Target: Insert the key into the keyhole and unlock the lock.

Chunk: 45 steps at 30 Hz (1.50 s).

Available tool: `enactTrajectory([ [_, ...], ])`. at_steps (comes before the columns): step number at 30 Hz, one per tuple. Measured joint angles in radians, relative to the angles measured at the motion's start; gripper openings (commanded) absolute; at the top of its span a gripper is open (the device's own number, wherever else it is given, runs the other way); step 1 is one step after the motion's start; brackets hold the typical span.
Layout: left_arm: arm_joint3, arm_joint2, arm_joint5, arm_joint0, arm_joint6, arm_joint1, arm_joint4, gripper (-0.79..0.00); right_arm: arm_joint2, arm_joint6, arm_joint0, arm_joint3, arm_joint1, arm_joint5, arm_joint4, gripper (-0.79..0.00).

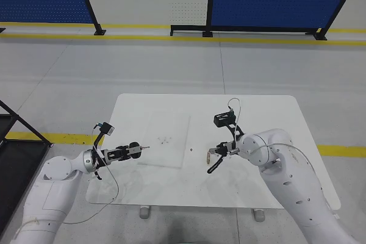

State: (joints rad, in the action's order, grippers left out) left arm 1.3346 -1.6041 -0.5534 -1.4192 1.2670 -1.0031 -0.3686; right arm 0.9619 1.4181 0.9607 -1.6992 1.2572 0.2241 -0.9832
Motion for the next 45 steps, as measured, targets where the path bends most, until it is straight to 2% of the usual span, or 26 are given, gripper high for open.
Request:
enactTrajectory([
  [9,0.000,0.000,0.000,0.000,0.000,0.000,0.000,-0.785,-0.114,-0.044,-0.076,0.161,0.039,0.035,0.018,0.000],
  [17,0.000,0.000,0.000,0.000,0.000,0.000,0.000,-0.785,-0.167,-0.105,-0.108,0.259,0.069,0.060,0.044,0.000],
  [45,0.000,0.000,0.000,0.000,0.000,0.000,0.000,-0.785,-0.166,-0.110,-0.108,0.263,0.071,0.063,0.055,0.000],
])
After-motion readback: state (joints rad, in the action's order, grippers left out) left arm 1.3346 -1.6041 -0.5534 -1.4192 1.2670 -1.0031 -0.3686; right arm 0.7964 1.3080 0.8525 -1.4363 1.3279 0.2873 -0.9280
